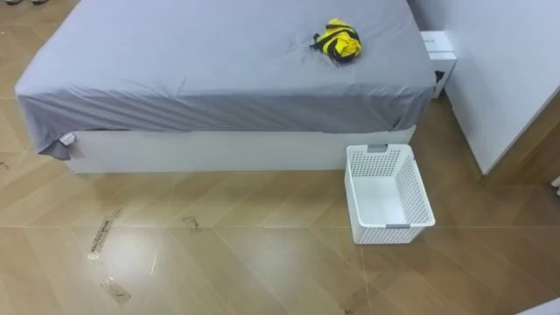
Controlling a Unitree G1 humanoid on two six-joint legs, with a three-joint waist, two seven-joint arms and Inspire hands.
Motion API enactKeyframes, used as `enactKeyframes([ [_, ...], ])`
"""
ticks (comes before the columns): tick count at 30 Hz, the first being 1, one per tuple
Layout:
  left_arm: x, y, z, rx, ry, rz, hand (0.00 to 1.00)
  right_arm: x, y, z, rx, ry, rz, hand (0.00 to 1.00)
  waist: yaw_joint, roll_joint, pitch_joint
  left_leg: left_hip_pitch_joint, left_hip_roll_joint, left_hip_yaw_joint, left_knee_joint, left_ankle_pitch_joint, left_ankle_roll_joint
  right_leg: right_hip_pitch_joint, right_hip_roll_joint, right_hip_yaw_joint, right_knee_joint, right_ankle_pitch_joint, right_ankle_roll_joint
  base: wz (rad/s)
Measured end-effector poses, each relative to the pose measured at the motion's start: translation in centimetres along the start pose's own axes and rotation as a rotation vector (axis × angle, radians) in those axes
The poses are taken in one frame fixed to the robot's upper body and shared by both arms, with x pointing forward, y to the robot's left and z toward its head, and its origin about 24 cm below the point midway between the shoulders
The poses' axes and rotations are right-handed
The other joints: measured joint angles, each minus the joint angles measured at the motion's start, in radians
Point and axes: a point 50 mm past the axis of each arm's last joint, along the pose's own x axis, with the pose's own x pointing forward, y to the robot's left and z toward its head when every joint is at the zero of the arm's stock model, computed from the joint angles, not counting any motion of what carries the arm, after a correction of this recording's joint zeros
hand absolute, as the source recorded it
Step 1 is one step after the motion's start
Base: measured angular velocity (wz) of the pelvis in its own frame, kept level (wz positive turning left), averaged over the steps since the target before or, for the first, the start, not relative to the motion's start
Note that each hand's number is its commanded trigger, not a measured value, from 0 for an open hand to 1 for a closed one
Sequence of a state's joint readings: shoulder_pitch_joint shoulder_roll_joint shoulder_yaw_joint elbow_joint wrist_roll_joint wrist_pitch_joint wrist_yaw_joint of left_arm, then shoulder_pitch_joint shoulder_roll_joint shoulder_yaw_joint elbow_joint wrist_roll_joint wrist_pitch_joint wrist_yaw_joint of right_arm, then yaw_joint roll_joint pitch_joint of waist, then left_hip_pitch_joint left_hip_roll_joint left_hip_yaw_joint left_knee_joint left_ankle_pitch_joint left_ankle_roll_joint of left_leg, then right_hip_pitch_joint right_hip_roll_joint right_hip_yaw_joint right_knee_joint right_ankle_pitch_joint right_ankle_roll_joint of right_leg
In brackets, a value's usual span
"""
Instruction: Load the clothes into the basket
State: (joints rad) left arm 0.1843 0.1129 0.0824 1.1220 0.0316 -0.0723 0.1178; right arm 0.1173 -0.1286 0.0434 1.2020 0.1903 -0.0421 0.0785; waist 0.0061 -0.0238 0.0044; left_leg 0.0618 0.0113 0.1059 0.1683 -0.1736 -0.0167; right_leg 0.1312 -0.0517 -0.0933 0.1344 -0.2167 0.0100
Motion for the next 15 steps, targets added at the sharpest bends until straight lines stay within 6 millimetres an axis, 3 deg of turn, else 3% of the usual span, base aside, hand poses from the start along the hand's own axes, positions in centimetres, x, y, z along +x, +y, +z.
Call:
enactKeyframes([
  [15,-0.02,0.1,-0.16,-0.009,0.005,-0.014,0.0,-0.01,0.02,-0.07,0.012,0.001,0.0,0.0,0.001,0.0,-0.0002,-0.002,-0.001,-0.001,0.0,0.0,0.0,0.0,0.0,0.0,0.0,0.0,0.001,0.0],
])
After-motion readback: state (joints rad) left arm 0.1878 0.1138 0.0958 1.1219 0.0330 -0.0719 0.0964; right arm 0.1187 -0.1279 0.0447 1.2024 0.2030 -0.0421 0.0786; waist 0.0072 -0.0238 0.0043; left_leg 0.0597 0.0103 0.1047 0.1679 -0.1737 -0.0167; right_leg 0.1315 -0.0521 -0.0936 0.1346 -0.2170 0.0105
